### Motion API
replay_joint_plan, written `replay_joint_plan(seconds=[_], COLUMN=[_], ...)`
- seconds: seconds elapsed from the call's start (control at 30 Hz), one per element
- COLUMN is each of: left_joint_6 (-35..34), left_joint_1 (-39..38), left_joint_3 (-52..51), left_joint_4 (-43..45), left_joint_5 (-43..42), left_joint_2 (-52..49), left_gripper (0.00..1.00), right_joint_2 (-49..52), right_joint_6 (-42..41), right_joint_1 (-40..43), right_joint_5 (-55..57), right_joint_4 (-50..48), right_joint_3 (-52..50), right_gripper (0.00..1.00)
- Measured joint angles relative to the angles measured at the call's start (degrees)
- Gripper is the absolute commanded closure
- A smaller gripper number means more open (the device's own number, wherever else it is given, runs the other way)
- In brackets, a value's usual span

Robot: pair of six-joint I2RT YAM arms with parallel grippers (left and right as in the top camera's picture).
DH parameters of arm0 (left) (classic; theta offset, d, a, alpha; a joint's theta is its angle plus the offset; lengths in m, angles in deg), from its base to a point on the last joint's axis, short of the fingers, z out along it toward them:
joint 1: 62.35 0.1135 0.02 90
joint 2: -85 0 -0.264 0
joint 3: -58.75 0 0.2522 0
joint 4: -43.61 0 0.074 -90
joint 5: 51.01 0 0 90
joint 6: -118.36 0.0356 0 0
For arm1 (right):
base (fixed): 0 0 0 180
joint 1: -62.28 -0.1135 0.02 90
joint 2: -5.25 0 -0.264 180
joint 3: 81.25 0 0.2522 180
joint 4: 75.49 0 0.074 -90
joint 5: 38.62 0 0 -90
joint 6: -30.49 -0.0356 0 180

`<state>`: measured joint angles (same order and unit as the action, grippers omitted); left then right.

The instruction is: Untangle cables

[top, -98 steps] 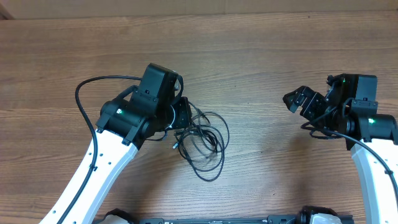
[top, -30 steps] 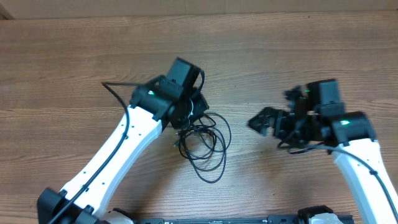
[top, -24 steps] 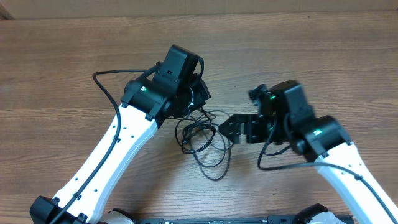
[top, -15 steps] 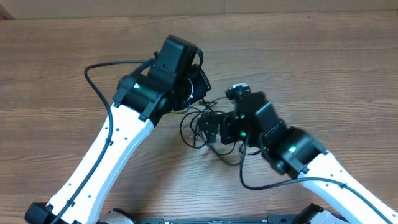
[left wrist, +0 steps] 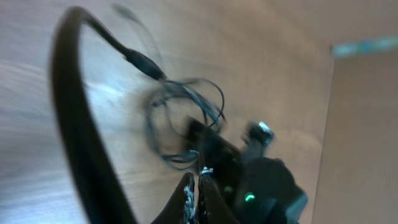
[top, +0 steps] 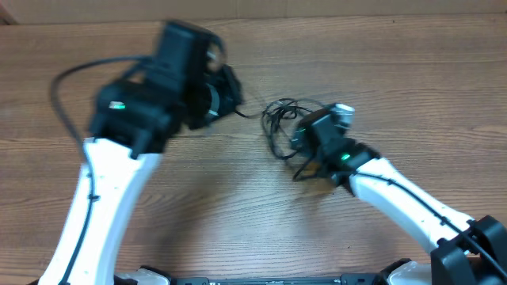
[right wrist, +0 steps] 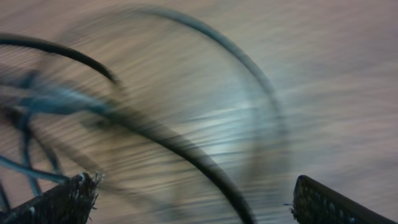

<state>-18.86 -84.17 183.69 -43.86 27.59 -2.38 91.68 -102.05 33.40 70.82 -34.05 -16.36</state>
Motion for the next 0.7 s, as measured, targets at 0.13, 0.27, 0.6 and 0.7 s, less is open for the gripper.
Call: replay_joint_plan(seconds=[0.13,0.27,0.6,0.7], left_joint_6=[3.8,7.2,13.1,13.4], left_joint_1=[10.9,20.6,27.6,27.5], left_joint_3=[4.8,6.1,6.1,6.2], left_joint_4=[-2.9,-5.0,-5.9,-6.0], left_joint_5=[-0.6,-1.1,-2.3,-2.6], left_joint_2=[0.2,0.9,1.0,1.0], left_gripper=[0.96,0.96,0.96,0.96], right_joint_2=[0.0,0.0,0.0,-0.1], right_joint_6=[-1.0,1.4,10.4,17.6], right_joint_1=[9.6,17.9,22.6,22.5], right_joint_5=[0.9,-1.3,-8.2,-18.3], right_joint_4=[3.8,4.9,5.3,5.4], right_joint_3=[-0.2,-0.2,-0.2,-0.1], right_gripper=[0.00,0.00,0.00,0.00])
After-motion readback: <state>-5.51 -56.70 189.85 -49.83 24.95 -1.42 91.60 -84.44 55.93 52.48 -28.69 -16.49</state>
